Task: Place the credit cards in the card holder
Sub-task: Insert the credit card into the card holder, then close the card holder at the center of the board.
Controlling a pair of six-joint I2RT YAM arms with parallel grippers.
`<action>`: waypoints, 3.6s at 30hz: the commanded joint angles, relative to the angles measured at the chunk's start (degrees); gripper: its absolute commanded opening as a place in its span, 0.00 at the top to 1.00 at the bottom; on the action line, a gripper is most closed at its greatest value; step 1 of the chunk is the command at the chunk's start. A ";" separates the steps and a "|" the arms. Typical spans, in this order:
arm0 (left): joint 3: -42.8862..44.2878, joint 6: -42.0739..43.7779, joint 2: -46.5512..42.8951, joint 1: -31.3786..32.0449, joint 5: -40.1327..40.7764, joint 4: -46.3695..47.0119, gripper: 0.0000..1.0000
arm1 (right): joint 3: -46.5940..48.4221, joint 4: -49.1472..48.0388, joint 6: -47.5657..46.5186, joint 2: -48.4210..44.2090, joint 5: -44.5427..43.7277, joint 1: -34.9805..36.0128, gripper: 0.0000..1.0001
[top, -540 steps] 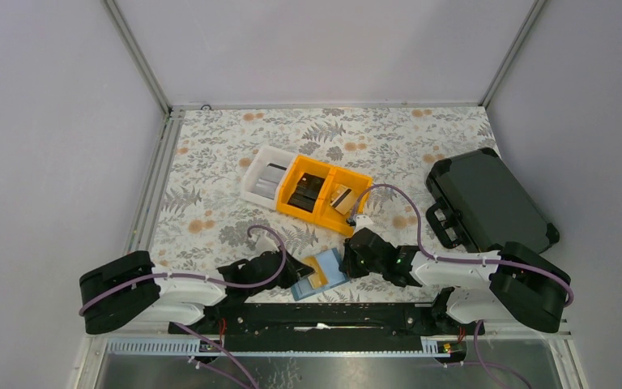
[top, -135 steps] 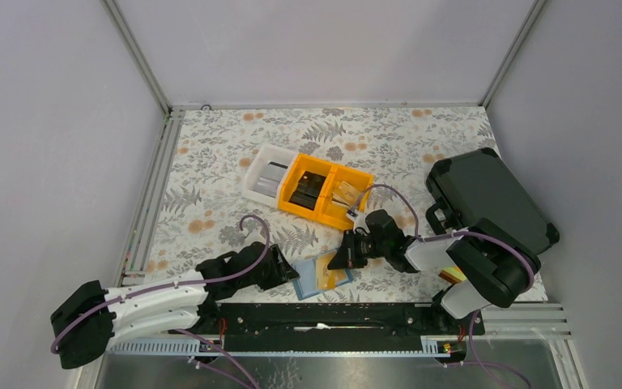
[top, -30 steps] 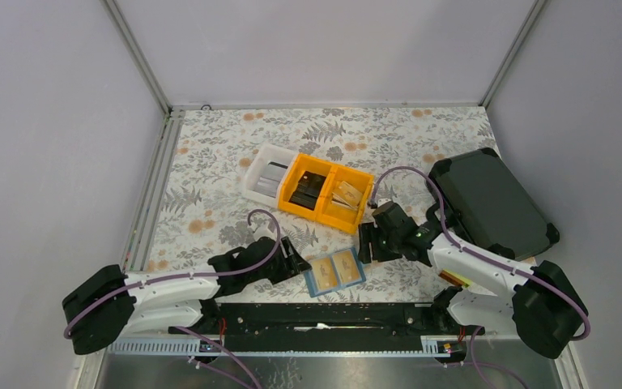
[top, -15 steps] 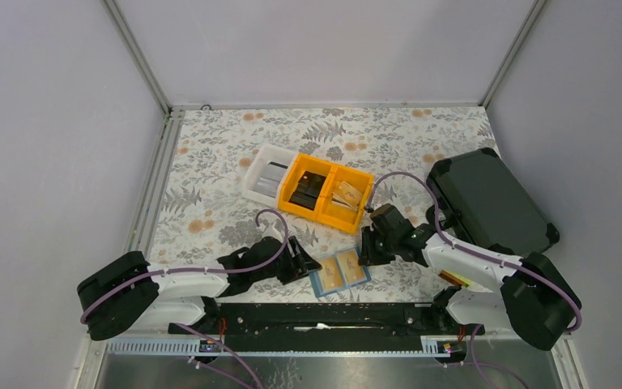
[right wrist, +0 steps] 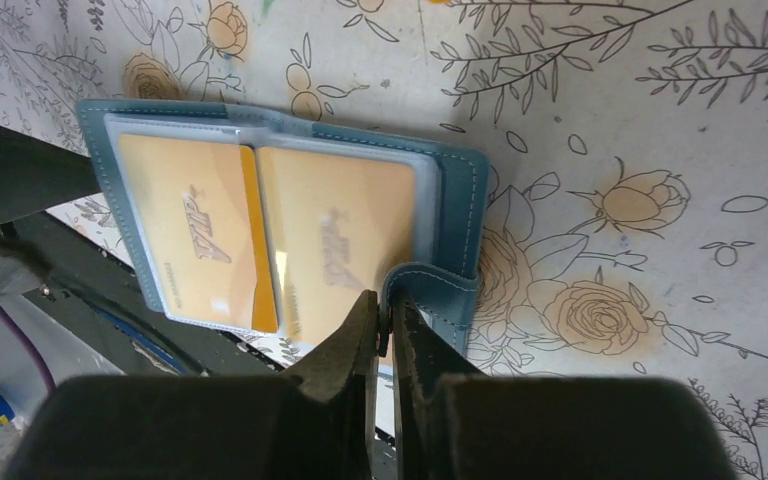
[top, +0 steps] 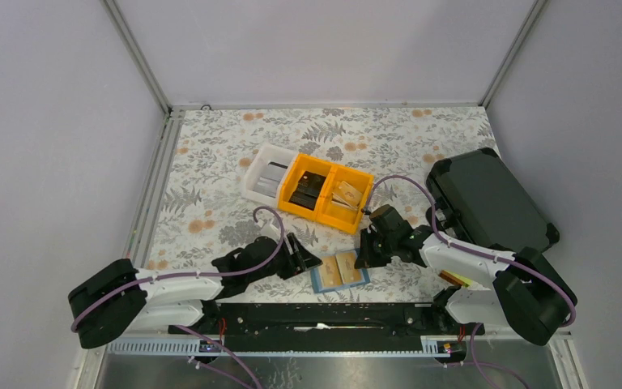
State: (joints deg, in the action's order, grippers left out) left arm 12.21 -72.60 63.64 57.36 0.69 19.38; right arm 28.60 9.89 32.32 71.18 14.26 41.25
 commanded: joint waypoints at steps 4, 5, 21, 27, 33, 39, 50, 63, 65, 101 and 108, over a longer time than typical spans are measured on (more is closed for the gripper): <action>0.89 3.47 -5.98 0.22 1.42 6.30 0.44 | 0.61 -4.17 1.65 0.16 4.40 0.53 0.99; 0.97 3.73 -6.20 0.21 1.35 6.40 0.44 | 0.63 -4.22 1.69 0.29 4.07 0.59 0.99; 6.00 6.62 2.06 0.64 -2.25 13.25 0.45 | 5.47 8.09 0.03 -15.59 -16.49 0.58 0.56; 8.53 7.53 5.51 0.74 -2.90 14.39 0.45 | 4.52 10.34 -0.33 -14.71 -21.31 0.11 0.42; 8.97 7.51 5.58 0.74 -2.61 12.78 0.45 | 2.46 8.80 0.76 -12.31 -19.40 -0.11 0.44; 9.70 8.34 0.46 0.74 3.51 -1.49 0.39 | 0.28 6.85 1.86 -8.89 -18.62 -0.12 0.54; 5.52 4.85 -2.04 -0.20 6.32 -10.07 0.31 | 6.03 7.14 0.57 -11.53 -8.54 0.01 1.00; -0.07 3.44 4.17 -2.26 2.33 0.19 0.46 | 13.43 0.18 3.48 -2.26 -1.93 10.63 1.00; -1.14 3.39 3.72 -2.42 2.72 1.43 0.47 | 13.75 -1.76 4.67 -0.60 -0.99 12.53 1.00; 0.93 12.03 -19.33 -14.39 0.60 -19.66 0.27 | 14.56 1.06 2.35 -6.63 -7.29 12.17 0.30; 1.91 12.91 -17.62 -14.42 -2.38 -17.08 0.27 | 2.55 -5.05 6.05 -8.99 -0.83 3.27 0.40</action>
State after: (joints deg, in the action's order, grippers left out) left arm 11.35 -61.28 45.08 43.22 1.45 -2.50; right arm 36.14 5.54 36.45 61.12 10.13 46.09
